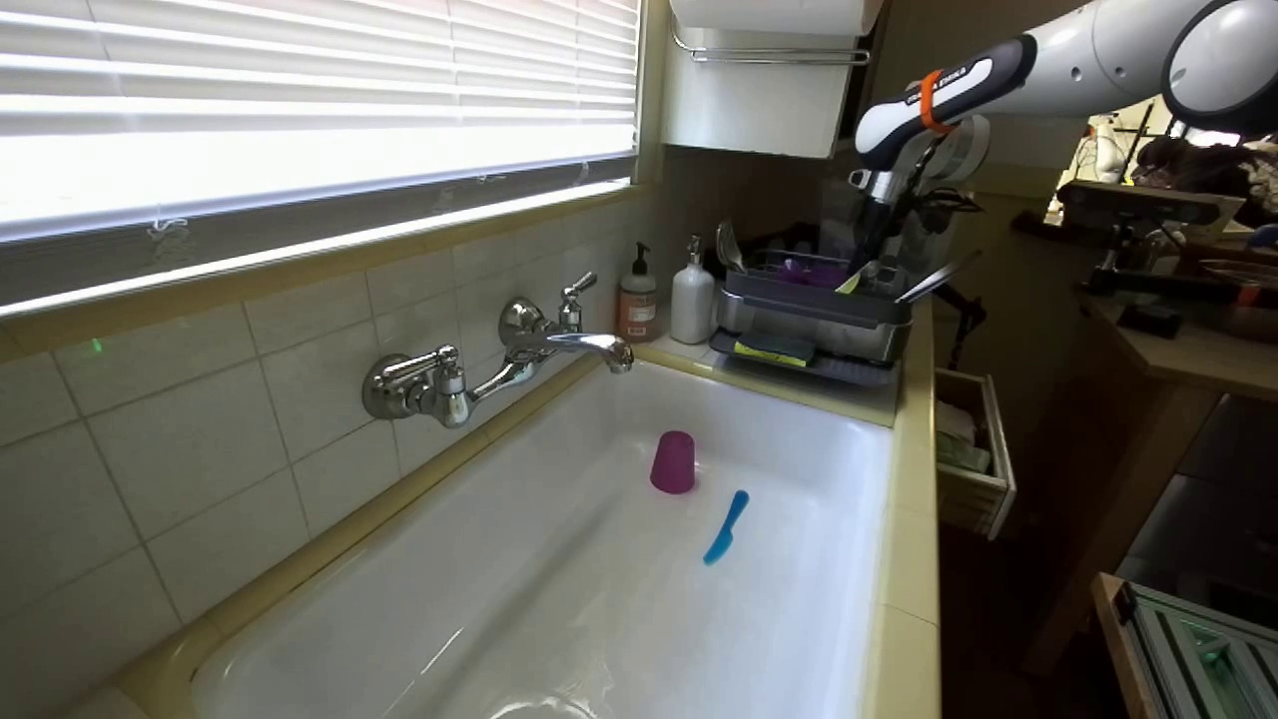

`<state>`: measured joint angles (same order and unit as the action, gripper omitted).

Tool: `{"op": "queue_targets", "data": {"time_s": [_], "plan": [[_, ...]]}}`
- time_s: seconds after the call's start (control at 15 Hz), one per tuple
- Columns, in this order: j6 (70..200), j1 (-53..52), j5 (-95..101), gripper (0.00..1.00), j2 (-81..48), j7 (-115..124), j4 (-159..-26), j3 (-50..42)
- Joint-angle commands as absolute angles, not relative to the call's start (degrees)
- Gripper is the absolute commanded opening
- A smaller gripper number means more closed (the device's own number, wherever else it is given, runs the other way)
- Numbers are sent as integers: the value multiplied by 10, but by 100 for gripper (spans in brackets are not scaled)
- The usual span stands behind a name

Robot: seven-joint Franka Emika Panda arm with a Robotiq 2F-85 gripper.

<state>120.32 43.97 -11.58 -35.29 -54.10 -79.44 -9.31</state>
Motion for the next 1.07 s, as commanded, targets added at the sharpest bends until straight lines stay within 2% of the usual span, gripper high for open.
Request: {"op": "queue_targets", "data": {"time_s": [0.0,1.0], "plan": [[1217,444,-124,100,-336,-544,-810,-94],[1237,380,-105,100,-304,-147,-852,-137]]}}
